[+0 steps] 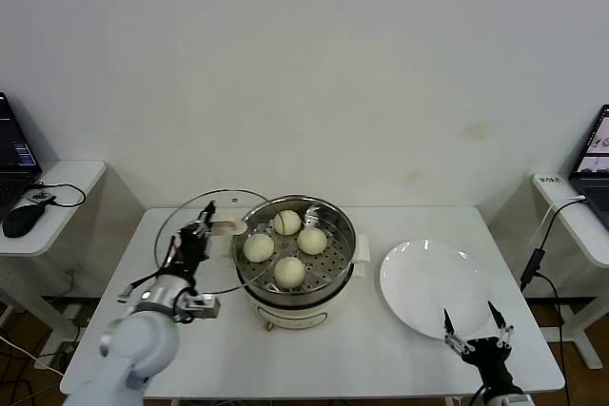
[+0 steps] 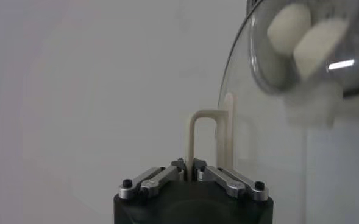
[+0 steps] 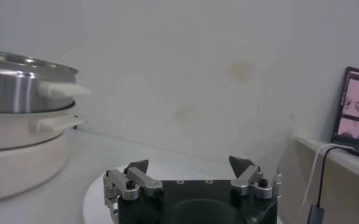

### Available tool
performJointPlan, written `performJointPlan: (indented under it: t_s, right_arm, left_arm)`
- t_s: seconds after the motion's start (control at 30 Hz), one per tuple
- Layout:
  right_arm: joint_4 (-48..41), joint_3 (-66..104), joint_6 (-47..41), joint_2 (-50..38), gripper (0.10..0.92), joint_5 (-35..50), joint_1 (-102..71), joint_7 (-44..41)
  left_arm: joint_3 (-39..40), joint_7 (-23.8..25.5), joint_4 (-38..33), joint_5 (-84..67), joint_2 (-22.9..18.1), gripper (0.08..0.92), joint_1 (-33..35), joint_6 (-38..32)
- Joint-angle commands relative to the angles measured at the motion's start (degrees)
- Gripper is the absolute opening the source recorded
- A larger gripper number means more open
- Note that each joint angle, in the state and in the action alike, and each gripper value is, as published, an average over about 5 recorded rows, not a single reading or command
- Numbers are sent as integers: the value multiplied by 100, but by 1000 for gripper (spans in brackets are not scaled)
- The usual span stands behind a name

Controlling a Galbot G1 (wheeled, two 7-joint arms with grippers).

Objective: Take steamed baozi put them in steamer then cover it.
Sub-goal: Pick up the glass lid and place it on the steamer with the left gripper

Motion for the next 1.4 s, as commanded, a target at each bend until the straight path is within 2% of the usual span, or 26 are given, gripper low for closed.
performJointPlan:
  t_s: [0.03,0.17,0.43,0.83,1.4]
  right_arm:
    - [-167,-164,79,99,823,-568,72,263]
    - [-259,-290,90,97,823,-590,112,276]
    - [-322,-397,118,100,823,-625,115,274]
    - [-300,-384,119,129,823,-664,50,252]
    - [-323,-437,138,119,823,-729,43,243]
  left_arm:
    - [947,528,240,1146,-950,147,-819,431]
    - [1071,610,316,1320,-1249,147,-912,458]
    - [1295,627,494,1334,-1477,147,-1006,477]
    - [1422,582,779,1419,-1622,147,-997,417]
    - [1443,529,813,1465,-1716,147,-828,350]
